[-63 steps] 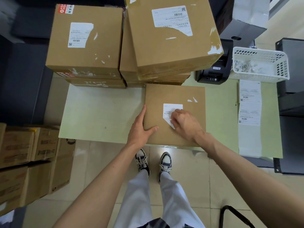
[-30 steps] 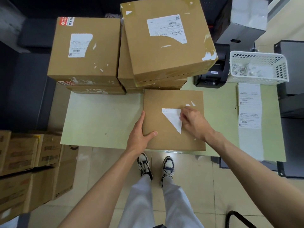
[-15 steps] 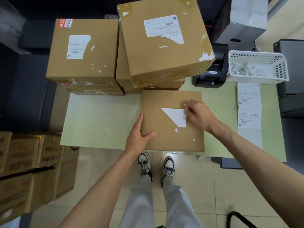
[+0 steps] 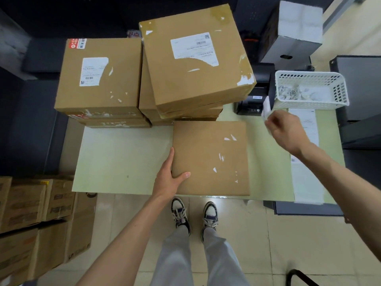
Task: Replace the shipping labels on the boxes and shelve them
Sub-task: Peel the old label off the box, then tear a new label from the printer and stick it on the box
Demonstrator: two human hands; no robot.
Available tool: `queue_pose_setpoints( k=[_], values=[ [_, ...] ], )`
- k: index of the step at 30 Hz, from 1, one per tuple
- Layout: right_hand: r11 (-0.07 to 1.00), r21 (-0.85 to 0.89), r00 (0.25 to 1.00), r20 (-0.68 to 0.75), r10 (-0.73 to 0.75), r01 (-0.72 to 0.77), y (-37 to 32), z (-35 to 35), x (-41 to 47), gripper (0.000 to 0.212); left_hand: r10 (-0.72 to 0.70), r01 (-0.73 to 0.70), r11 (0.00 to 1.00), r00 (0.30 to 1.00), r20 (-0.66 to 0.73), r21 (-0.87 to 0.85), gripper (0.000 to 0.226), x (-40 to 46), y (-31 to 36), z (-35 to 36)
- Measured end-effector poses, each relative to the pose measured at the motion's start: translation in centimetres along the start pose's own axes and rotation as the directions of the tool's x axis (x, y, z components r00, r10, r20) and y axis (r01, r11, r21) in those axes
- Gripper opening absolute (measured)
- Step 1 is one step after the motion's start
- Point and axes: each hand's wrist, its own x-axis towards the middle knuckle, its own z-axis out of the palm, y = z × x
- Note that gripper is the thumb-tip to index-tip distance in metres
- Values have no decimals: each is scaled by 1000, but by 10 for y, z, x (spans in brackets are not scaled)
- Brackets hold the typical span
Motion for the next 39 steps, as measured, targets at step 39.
queue_pose_setpoints(
  k=[39],
  values=[
    [752,649,993,71,89,-114,-1,-57,-79,43,402,-404,911,914,-50,-76,17,-30,248,102]
  ],
)
